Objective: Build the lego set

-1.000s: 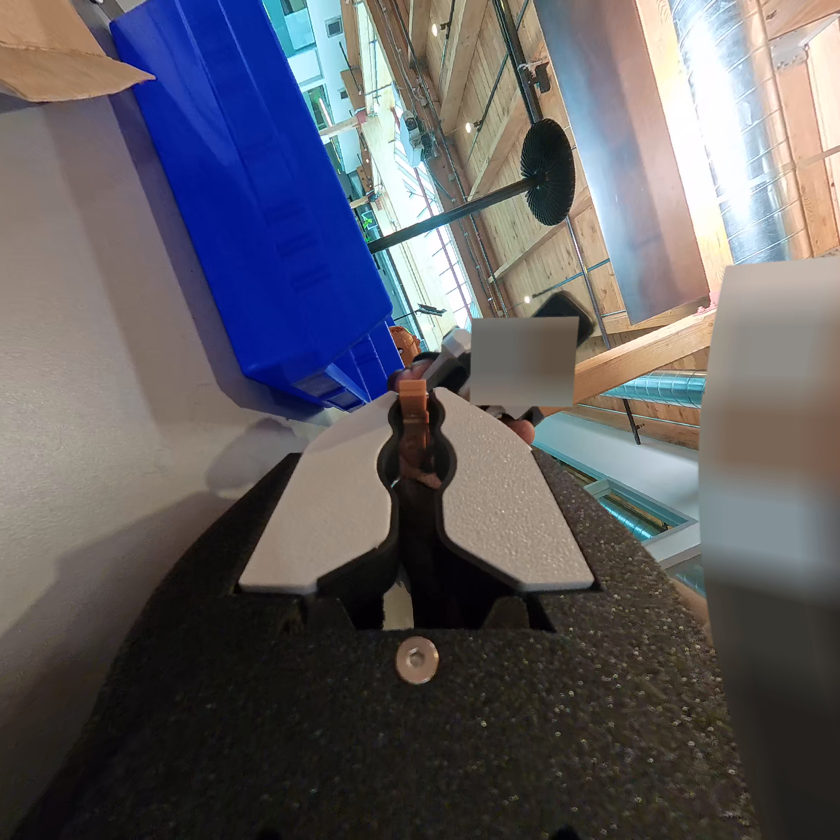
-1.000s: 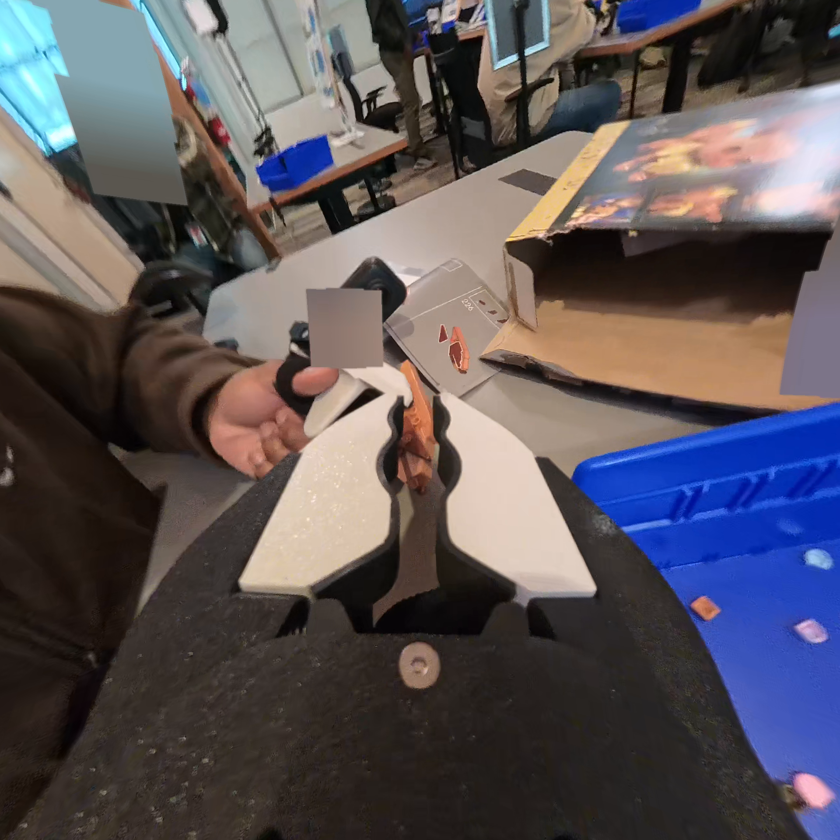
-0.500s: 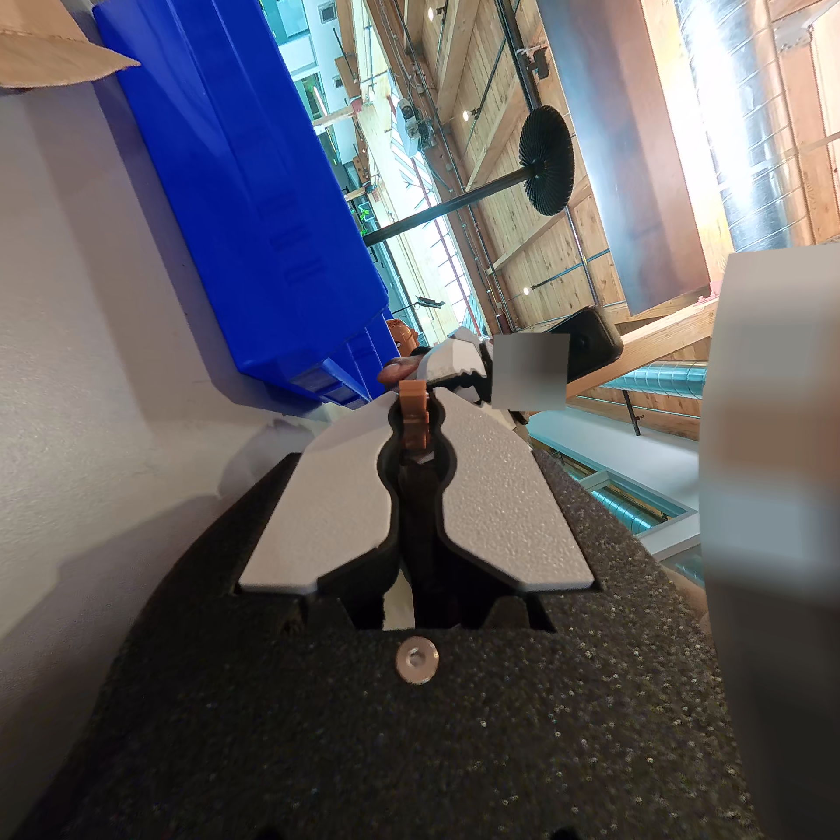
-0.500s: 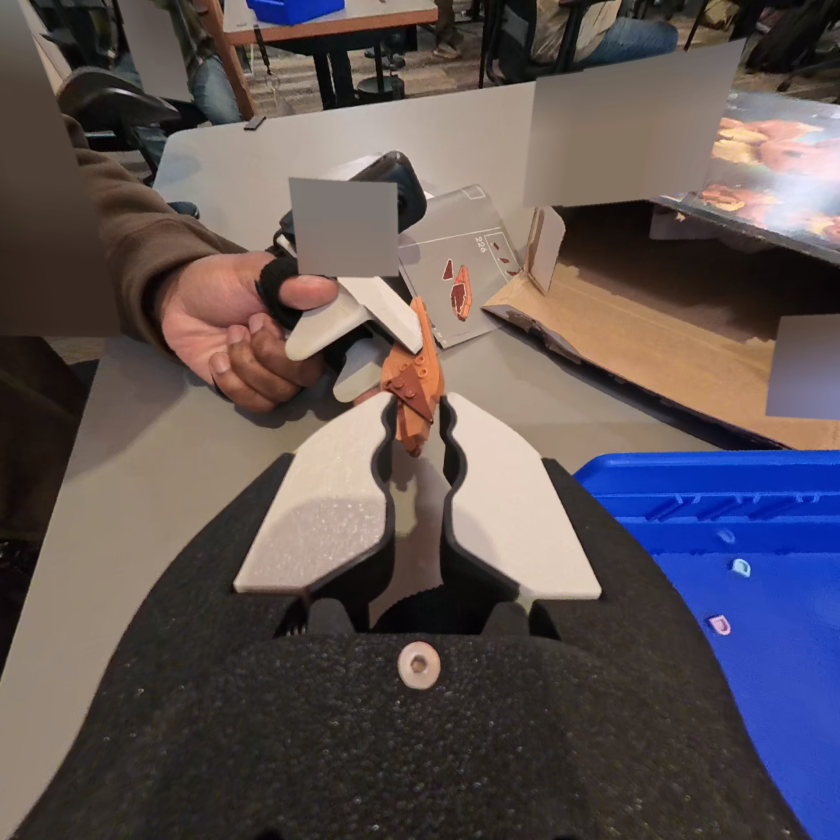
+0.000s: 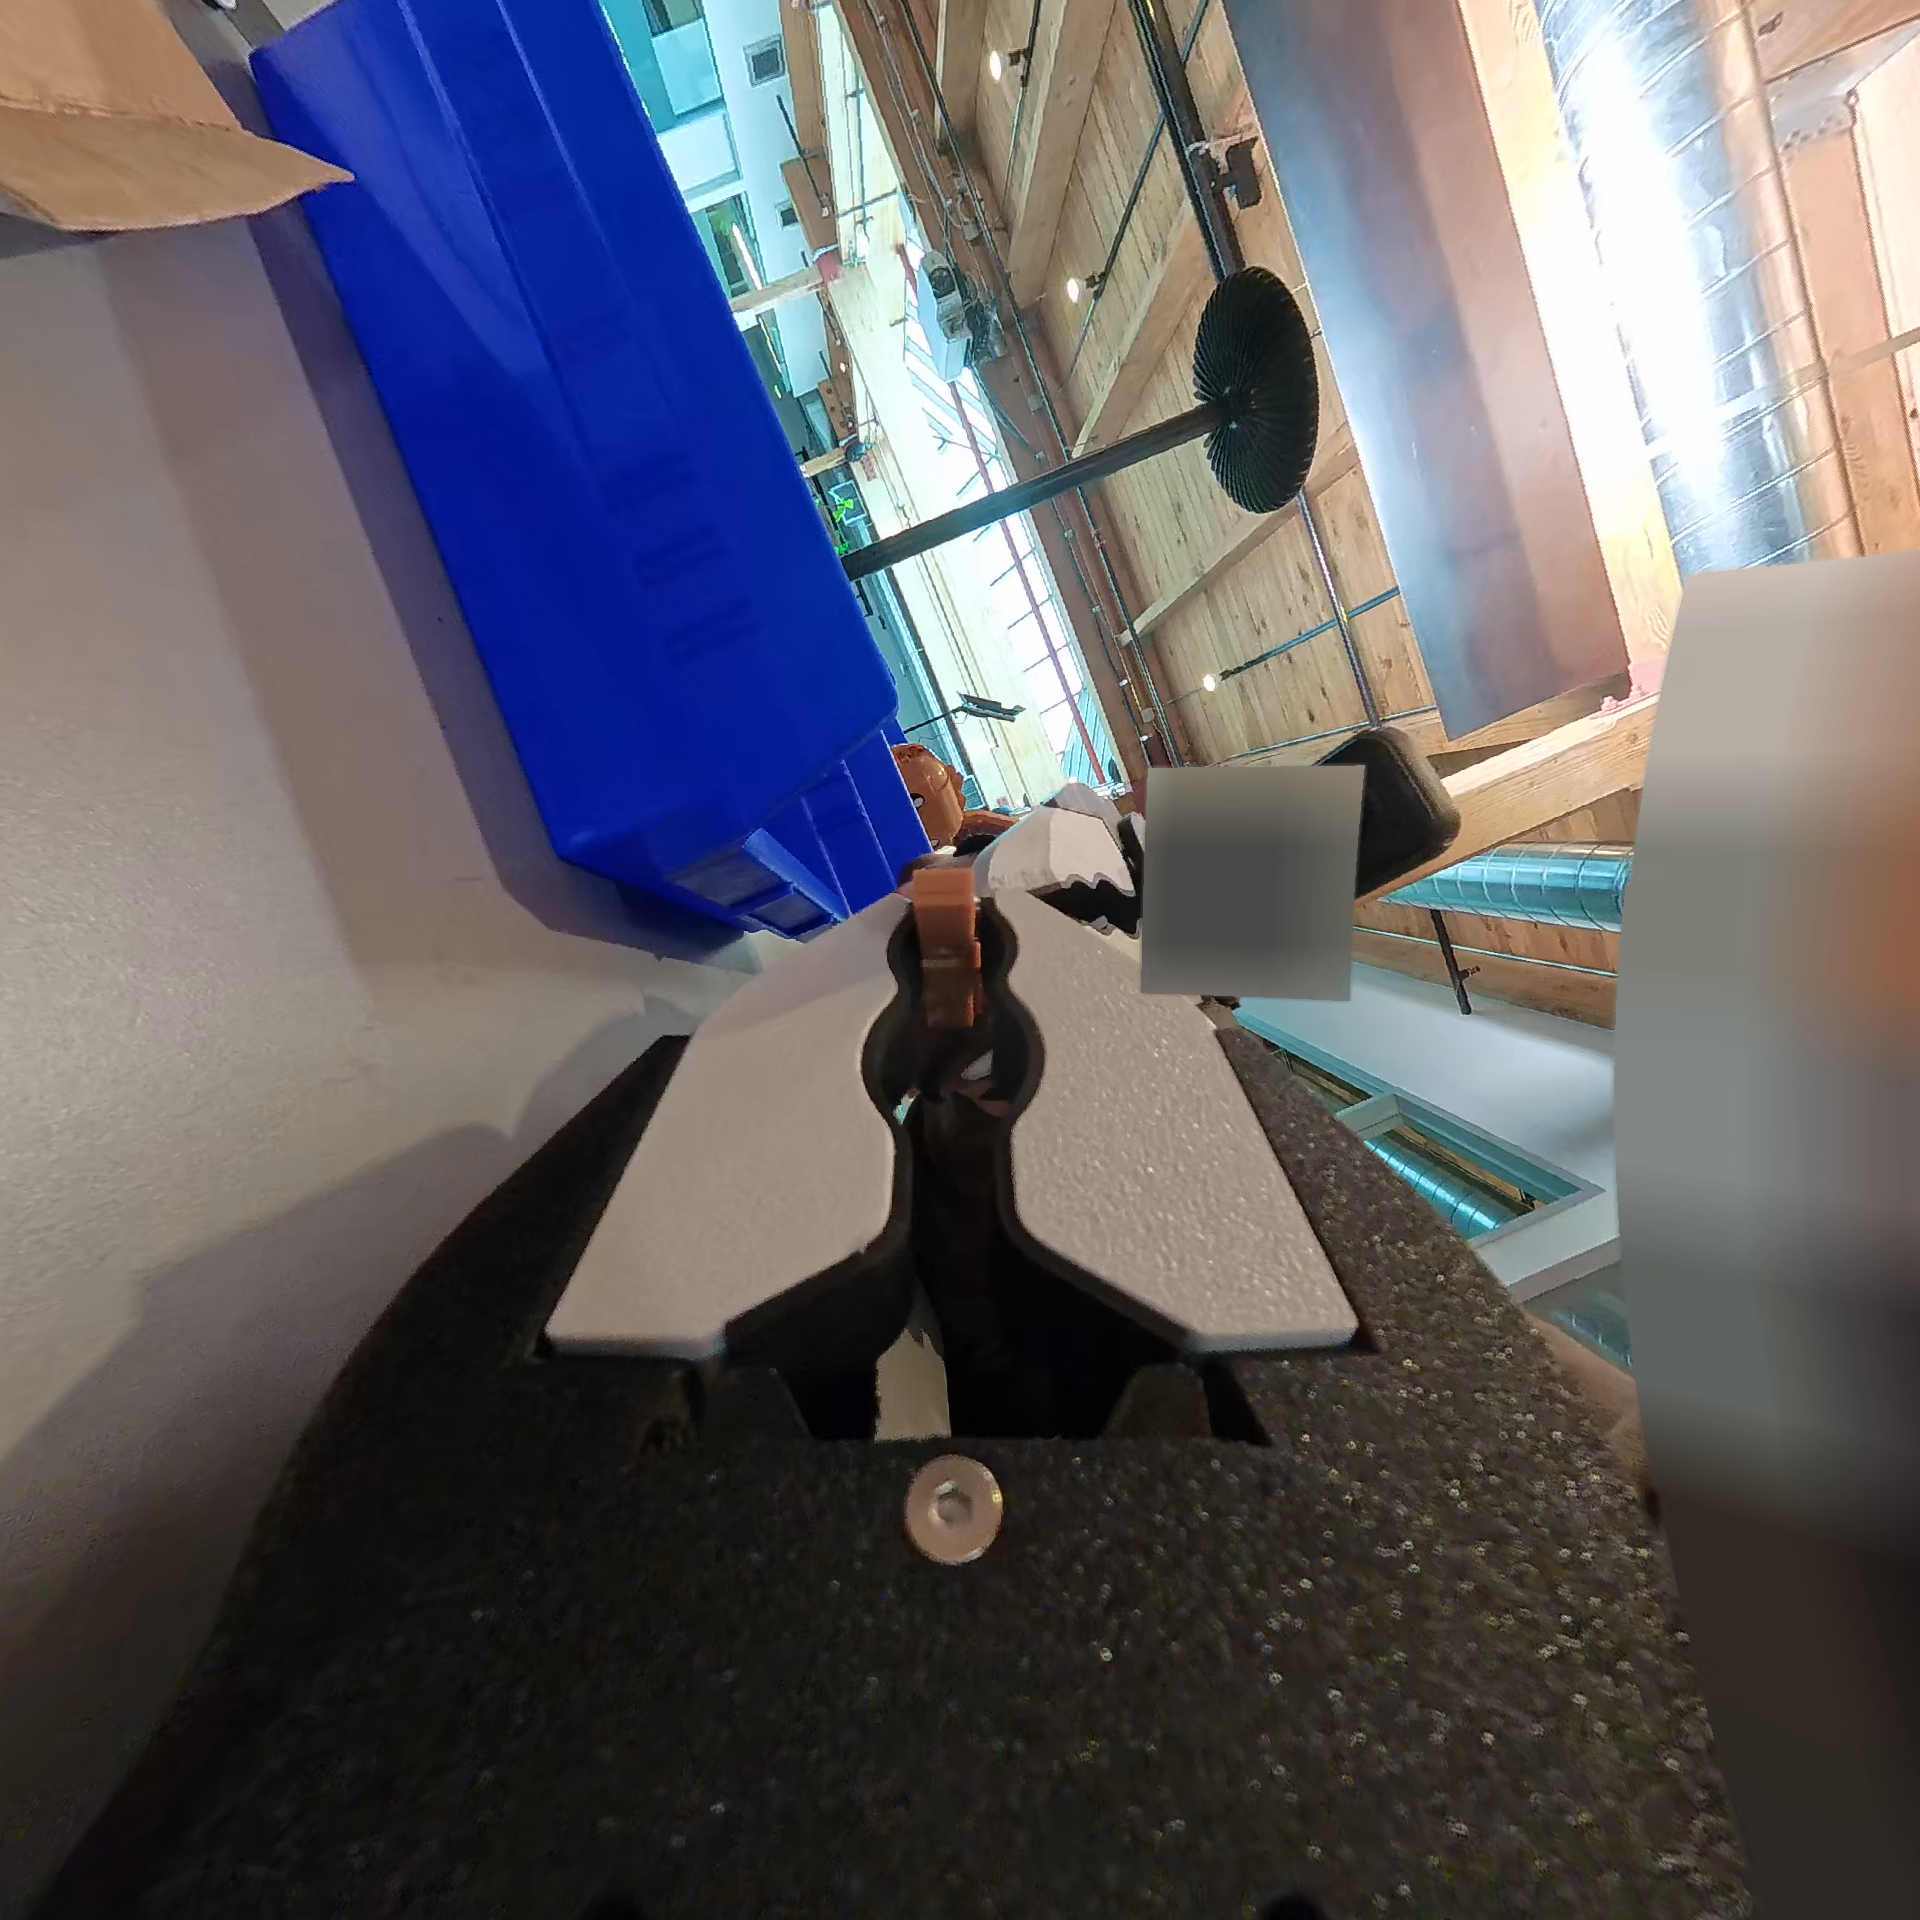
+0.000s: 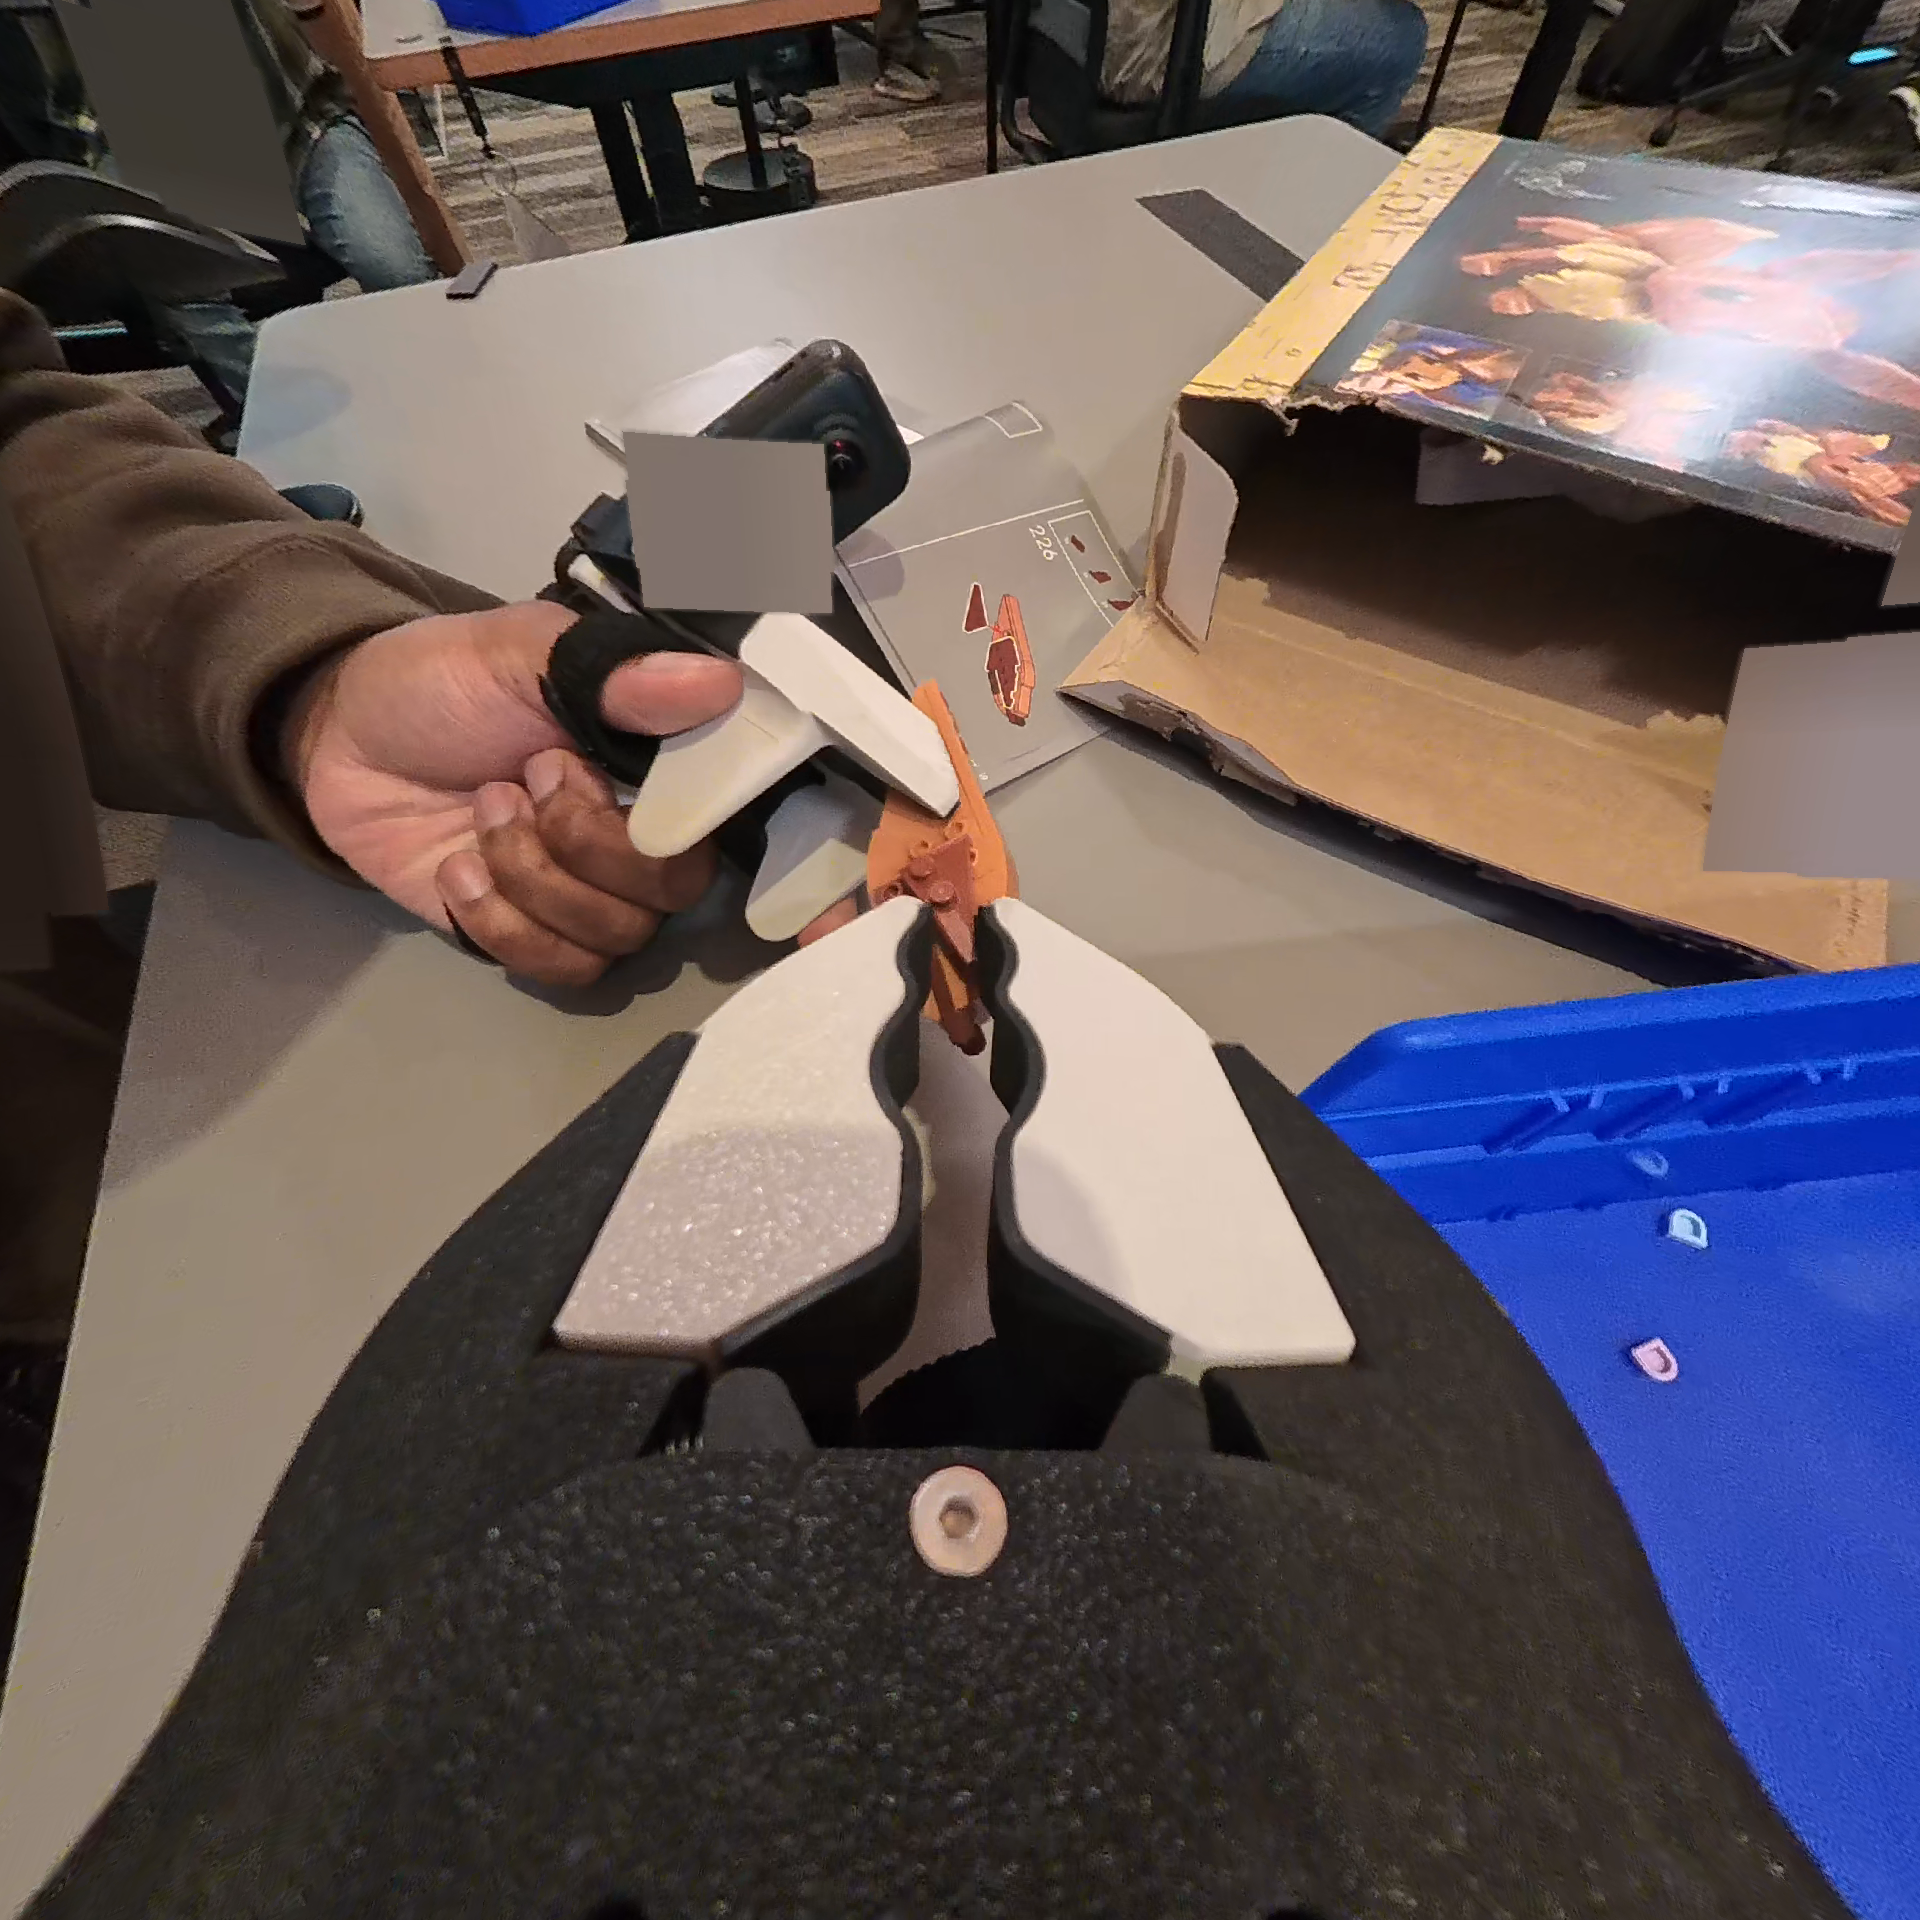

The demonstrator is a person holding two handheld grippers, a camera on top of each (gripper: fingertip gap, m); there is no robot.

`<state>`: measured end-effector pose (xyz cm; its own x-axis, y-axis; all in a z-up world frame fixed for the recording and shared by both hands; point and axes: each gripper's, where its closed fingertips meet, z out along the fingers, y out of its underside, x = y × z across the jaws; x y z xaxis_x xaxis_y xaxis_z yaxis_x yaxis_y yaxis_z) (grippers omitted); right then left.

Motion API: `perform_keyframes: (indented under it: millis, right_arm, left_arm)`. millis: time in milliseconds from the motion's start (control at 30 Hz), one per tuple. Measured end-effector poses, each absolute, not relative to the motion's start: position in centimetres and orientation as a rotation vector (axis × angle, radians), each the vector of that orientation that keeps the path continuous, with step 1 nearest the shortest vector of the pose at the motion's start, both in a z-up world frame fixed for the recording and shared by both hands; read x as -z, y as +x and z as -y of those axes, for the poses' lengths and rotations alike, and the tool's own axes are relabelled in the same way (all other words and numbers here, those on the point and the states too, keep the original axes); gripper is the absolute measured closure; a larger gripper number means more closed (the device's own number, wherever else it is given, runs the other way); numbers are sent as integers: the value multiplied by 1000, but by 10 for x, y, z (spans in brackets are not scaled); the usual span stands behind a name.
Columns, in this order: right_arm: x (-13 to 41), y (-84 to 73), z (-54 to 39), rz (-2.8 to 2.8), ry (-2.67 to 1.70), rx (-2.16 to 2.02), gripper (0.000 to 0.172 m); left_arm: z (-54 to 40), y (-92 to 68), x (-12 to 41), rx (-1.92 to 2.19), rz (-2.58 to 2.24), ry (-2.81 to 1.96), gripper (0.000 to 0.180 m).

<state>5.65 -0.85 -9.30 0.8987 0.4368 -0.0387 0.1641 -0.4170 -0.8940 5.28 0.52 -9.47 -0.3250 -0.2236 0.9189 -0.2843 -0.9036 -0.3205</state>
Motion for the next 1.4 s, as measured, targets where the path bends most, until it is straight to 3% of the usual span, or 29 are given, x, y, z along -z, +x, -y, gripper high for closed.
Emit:
perform_keyframes:
  millis: [567,1100,1400]
  right_arm:
    - [82,47,7,500,-1918,-194,159]
    - [101,51,8,1393,-1261,1090,138]
    - [107,55,-2,1453,-1109,1304,137]
  left_arm:
    - [-7,52,95,-2439,666,1814,171]
    - [-11,52,96,-2432,620,1829,171]
    - [-6,52,96,-2413,607,1799,171]
